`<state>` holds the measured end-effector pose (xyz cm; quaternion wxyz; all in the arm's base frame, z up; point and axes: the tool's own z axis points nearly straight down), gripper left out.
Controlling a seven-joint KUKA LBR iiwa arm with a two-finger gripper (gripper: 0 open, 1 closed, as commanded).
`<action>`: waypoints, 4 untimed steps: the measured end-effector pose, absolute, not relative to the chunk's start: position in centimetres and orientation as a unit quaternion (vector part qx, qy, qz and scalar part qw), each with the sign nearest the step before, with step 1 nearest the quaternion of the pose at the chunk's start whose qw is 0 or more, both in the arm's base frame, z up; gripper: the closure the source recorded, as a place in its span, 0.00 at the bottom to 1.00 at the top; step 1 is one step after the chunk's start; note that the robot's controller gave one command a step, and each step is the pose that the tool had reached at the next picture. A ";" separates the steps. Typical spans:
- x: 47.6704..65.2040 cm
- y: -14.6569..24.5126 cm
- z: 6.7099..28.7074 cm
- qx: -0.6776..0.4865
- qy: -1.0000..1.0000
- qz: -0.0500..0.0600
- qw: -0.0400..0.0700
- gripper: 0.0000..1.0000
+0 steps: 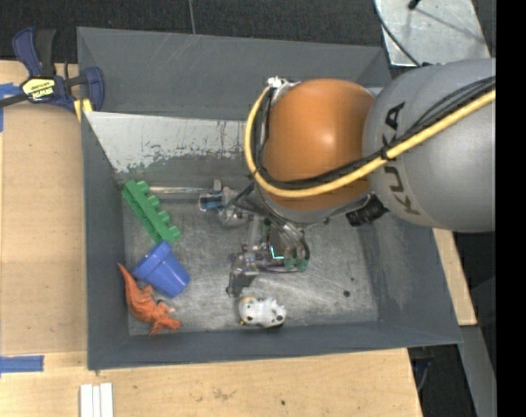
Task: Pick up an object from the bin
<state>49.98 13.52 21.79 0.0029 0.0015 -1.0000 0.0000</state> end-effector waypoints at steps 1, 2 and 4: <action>50.2 13.4 22.2 0.000 -1.000 -0.001 -0.001 0.00; 51.0 17.8 15.9 -0.027 -1.000 -0.001 -0.004 0.00; 50.4 24.0 12.2 -0.026 -1.000 -0.001 -0.001 0.00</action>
Offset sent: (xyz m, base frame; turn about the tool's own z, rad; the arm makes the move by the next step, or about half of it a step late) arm 0.0158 0.1011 -0.1479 0.1253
